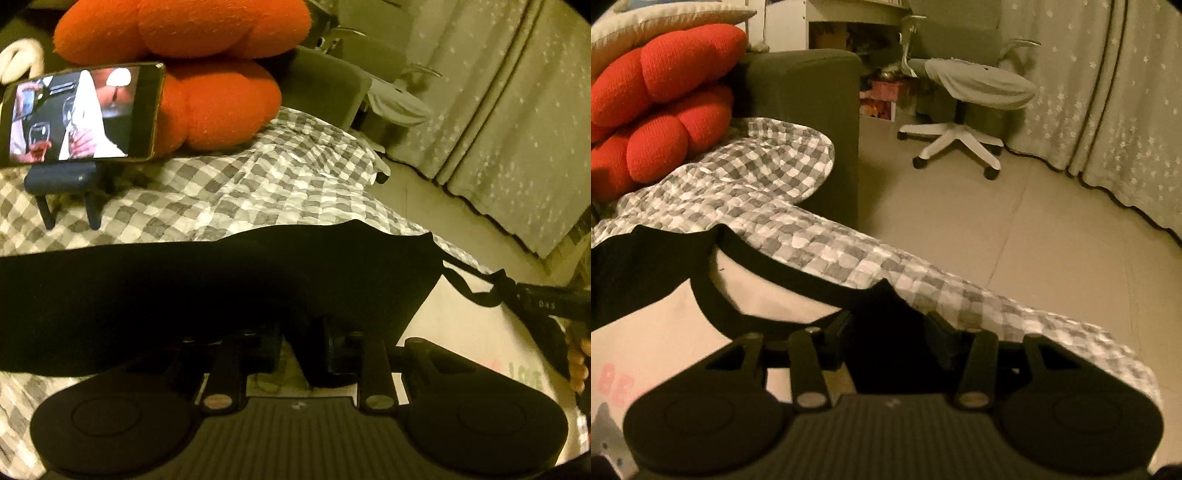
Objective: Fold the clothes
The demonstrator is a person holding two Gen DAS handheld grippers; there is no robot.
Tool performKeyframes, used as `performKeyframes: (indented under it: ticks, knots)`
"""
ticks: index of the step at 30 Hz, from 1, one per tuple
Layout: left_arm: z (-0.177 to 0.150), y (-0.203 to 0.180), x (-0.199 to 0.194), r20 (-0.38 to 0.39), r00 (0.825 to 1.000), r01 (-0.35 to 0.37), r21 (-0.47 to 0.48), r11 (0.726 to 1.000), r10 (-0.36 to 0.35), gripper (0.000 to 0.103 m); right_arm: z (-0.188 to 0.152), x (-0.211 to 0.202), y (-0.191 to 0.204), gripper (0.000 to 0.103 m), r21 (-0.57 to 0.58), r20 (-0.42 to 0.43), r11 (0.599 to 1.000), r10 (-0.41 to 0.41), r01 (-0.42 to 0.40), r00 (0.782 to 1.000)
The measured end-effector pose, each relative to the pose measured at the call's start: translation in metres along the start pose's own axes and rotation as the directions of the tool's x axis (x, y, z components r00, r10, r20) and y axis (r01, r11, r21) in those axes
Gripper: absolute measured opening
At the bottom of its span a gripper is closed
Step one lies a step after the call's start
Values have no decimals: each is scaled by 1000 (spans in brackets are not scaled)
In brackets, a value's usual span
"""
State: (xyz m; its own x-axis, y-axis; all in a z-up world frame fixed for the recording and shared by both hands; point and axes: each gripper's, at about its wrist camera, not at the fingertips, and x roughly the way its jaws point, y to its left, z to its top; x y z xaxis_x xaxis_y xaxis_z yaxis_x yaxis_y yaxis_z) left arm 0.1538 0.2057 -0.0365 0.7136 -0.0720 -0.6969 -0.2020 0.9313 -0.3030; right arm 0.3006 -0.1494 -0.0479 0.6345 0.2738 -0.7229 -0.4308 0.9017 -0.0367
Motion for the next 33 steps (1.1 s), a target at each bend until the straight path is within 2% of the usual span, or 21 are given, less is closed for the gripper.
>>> performKeyframes:
  ticks: [1, 2, 3, 4, 6, 10, 13, 15, 18, 20, 22, 23, 24, 27, 30, 33]
  knots:
    - [0, -1, 1, 2, 1000, -4, 8, 1000, 4, 24, -1, 0, -1, 31, -10, 12, 1000, 8, -8, 1000]
    - [-1, -2, 1, 7, 1000, -8, 14, 1000, 8, 20, 1, -1, -1, 29, -24, 21, 1000, 4, -4, 1000]
    - [-1, -3, 1, 11, 1000, -12, 20, 1000, 12, 17, 3, -2, -1, 15, -38, 30, 999, 0, 1, 1000]
    - [-1, -4, 1, 16, 1000, -17, 26, 1000, 16, 15, 5, -4, -2, 9, -40, 39, 999, -6, 7, 999]
    - [0, -4, 0, 32, 999, -23, 22, 999, 22, 9, 11, -11, -4, 8, -27, 76, 999, -21, 23, 997]
    - [4, -3, -7, 91, 995, -36, 9, 999, 35, 7, 14, -8, 1, 8, -43, 108, 994, -97, 103, 989]
    - [1, -11, -3, 105, 993, -70, 76, 995, 62, 7, 9, 11, 6, 8, -61, 67, 989, -132, 136, 989]
    - [-2, -12, 6, 75, 994, -85, 89, 992, 79, 8, 5, 21, 8, 8, -63, 55, 986, -150, 153, 987]
    - [0, -8, 5, 62, 996, -70, 65, 995, 66, 10, 13, 16, 4, 9, -13, 48, 989, -146, 147, 988]
    - [3, -2, 1, 51, 998, -45, 22, 999, 44, 13, 17, 9, 5, 18, 3, 60, 990, -140, 140, 988]
    - [4, 5, -2, 33, 999, -28, -21, 999, 28, 16, 21, 3, 10, 41, 6, 72, 991, -132, 132, 989]
    - [4, 9, -3, 26, 999, -23, -43, 999, 24, 20, 23, 1, 15, 44, -6, 75, 991, -130, 131, 989]
    - [4, 13, -5, 22, 999, -24, -64, 998, 25, 24, 25, 0, 21, 46, -17, 72, 991, -130, 131, 989]
    - [4, 30, -14, 14, 1000, 4, -158, 987, -2, 28, 34, -1, 44, 46, -31, 56, 993, -112, 113, 992]
    - [2, 59, -27, 18, 998, 57, -299, 953, -54, 28, 40, -6, 71, 46, -41, 72, 999, -9, 12, 997]
    - [-4, 92, -42, 36, 999, 37, -411, 911, -24, 28, 43, -2, 99, 46, -70, 59, 995, 71, -67, 996]
